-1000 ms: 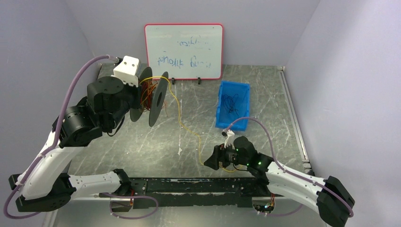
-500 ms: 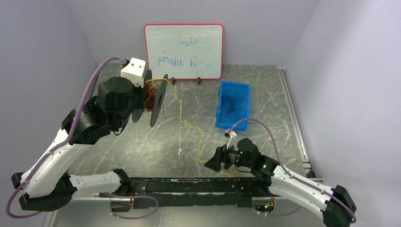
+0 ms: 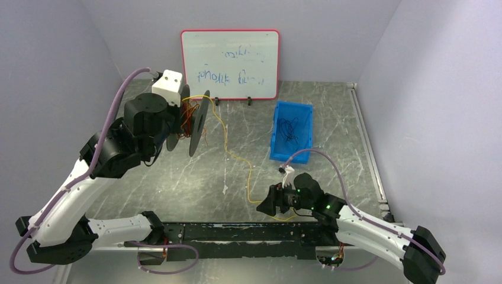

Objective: Wrap the cables

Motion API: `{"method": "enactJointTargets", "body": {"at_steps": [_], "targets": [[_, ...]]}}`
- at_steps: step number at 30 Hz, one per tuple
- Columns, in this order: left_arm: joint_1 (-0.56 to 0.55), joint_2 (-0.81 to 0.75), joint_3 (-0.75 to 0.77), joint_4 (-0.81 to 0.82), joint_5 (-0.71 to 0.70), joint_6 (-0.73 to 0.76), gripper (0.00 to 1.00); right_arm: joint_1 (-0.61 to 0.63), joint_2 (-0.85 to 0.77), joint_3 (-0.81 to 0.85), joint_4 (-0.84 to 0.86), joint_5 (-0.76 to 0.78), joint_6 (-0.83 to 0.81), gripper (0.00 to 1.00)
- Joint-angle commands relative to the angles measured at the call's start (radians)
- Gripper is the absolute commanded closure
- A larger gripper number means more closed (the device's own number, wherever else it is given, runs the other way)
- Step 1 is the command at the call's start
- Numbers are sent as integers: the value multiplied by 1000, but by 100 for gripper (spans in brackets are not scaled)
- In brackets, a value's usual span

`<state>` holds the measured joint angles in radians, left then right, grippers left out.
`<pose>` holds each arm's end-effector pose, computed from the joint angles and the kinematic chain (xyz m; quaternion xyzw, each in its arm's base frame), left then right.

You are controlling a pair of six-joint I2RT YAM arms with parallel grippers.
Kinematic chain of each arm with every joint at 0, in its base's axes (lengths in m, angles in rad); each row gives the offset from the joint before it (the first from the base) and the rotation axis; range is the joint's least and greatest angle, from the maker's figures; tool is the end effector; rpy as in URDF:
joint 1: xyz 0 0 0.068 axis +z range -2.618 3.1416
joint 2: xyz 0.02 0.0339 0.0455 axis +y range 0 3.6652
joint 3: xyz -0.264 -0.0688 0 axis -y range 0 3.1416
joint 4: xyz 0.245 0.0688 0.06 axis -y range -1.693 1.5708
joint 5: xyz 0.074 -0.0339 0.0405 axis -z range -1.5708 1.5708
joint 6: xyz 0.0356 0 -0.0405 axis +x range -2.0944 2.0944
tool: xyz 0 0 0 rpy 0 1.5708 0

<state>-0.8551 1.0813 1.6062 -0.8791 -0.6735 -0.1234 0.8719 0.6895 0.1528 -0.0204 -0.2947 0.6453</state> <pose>0.1305 -0.1162 0.4859 0.1008 0.7908 -0.0141 0.6035 0.0881 0.1209 0.1506 -0.1686 0.8512 0.4235 0.2602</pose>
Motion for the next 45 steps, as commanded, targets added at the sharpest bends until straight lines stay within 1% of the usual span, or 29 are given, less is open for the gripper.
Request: {"method": "enactJointTargets", "body": {"at_steps": [1,5,7,9,11,14,17,21,27,30,36,41,45], "targets": [[15,-9,2,100,17,1,93,20,42,-15,22,48,34,38],[19,-9,-6,109,29,-2,93,44,70,-17,55,97,56,49],[20,-6,-9,111,36,-4,93,50,75,-26,86,111,71,52],[21,-3,-11,116,38,-5,93,61,77,-35,124,136,88,54],[23,-1,-12,117,47,-7,93,80,75,-35,141,184,97,54],[27,0,-19,120,50,-7,93,95,59,-37,164,251,90,49],[28,0,-25,122,51,-7,93,99,46,-32,178,299,70,47],[30,-4,-28,123,58,-9,93,101,53,-7,141,370,29,46],[31,-9,-31,124,56,-5,93,114,166,25,176,340,-7,50],[33,-10,-35,127,58,-4,93,146,242,47,187,361,-12,51],[33,-12,-41,124,58,-3,93,224,374,108,170,448,-22,56],[36,-19,-47,124,60,-3,93,281,424,140,124,540,-27,61],[37,-25,-53,125,58,0,93,334,464,174,72,620,-12,67]]}}
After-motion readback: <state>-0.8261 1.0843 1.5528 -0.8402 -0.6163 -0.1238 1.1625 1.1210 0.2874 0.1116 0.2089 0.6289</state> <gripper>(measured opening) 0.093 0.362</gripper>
